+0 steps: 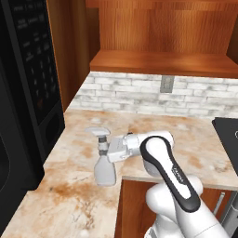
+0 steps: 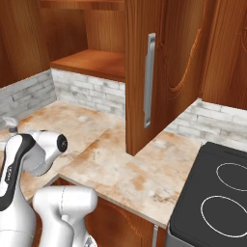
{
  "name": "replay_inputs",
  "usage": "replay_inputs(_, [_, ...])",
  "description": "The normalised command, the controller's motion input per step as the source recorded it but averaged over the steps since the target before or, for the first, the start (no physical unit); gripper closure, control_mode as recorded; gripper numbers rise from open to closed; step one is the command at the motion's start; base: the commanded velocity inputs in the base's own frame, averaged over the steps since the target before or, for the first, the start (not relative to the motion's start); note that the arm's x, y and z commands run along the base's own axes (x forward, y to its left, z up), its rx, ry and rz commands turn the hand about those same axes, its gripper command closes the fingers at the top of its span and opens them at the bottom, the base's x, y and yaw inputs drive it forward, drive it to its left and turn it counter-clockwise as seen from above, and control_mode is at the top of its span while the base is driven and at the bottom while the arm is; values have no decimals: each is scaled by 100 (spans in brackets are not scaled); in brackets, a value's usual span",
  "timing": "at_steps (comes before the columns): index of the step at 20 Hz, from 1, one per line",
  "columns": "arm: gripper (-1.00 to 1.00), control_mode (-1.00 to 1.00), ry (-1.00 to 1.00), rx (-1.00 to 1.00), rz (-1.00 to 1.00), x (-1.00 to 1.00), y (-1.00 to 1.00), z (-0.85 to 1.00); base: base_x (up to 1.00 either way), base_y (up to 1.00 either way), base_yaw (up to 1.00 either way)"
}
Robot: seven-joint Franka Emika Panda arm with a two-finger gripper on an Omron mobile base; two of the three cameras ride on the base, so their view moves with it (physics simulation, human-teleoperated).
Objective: Move the cutting board and knife to the sink. Then move spray from the cabinet to the counter.
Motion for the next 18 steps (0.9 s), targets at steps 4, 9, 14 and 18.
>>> replay_inputs(4, [100, -100, 0, 0, 4, -1, 11, -31, 0, 0, 0])
replay_inputs(9, [100, -100, 0, 1, 4, 0, 7, -28, 0, 0, 0])
replay_inputs(14, [100, -100, -6, 2, 4, -6, 1, -21, 0, 0, 0])
replay_inputs(18, [100, -100, -10, 4, 3, -5, 1, -26, 0, 0, 0])
